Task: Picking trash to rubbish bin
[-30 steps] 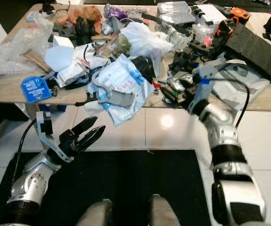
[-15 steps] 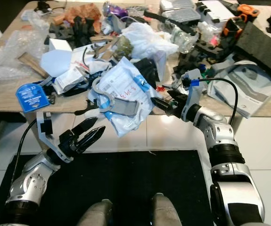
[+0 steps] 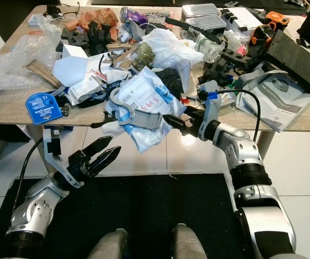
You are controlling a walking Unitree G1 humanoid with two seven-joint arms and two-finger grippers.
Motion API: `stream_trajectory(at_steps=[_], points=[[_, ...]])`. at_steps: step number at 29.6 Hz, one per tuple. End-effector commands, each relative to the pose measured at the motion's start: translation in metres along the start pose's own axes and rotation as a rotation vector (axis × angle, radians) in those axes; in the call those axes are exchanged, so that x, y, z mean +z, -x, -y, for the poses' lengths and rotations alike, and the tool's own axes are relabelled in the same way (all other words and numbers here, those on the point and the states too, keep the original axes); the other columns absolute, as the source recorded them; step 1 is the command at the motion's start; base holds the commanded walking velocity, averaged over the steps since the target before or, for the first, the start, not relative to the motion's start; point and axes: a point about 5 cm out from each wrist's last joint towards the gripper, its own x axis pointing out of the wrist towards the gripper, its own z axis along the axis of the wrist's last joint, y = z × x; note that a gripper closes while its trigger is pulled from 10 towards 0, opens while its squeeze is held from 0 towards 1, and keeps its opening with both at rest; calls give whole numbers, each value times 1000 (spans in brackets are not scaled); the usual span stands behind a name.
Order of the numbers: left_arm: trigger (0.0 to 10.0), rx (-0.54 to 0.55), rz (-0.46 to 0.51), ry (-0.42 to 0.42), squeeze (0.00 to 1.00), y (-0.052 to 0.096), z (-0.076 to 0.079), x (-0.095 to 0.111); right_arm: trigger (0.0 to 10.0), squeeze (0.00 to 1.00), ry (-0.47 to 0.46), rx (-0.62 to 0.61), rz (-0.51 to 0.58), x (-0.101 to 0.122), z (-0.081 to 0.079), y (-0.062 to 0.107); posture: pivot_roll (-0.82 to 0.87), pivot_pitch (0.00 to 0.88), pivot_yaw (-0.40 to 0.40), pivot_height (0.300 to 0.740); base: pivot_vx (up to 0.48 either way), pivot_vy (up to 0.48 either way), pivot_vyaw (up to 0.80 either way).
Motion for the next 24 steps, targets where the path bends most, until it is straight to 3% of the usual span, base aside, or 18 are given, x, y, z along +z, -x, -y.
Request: stream_trajectory(at_steps=[1,8,9,10,11,12,14,15,16,17,24], points=[[10000,-7,-19,7,0,2,3,-3,10000,0,-9,-12,-36,-5,0,-1,1,134,-7,740,0,0,0],[10000,-20,-25,9,0,2,5,-4,10000,0,-22,-40,-38,-5,4,-2,-2,143,-7,740,0,0,0],[10000,-26,-27,11,0,2,6,-4,8980,0,-34,-23,-29,-4,2,-4,-3,145,-7,740,0,0,0],[10000,-26,-27,11,0,2,6,-4,8980,0,-34,-23,-29,-4,2,-4,-3,145,-7,740,0,0,0],[10000,-30,-29,12,0,2,7,-5,8157,0,-39,-14,-27,-4,1,-5,-3,145,-9,740,0,0,0],[10000,-33,-30,12,0,1,7,-5,2980,0,-41,-9,-27,-4,1,-6,-3,145,-9,740,0,0,0],[10000,-34,-31,12,0,1,7,-5,2980,0,-44,-5,-31,-5,0,-7,-2,147,-11,740,0,0,0],[10000,-35,-32,12,0,2,8,-5,706,0,-46,-2,-37,-6,0,-7,-1,149,-12,740,0,0,0],[10000,-35,-32,12,0,2,8,-5,706,0,-46,-2,-37,-6,0,-7,-1,149,-12,740,0,0,0],[10000,-35,-33,11,0,2,8,-5,0,0,-48,2,-42,-6,0,-8,-1,149,-13,740,0,0,0],[10000,-37,-34,12,0,3,9,-5,0,0,-53,6,-49,-7,0,-9,-2,152,-15,740,0,0,0]])
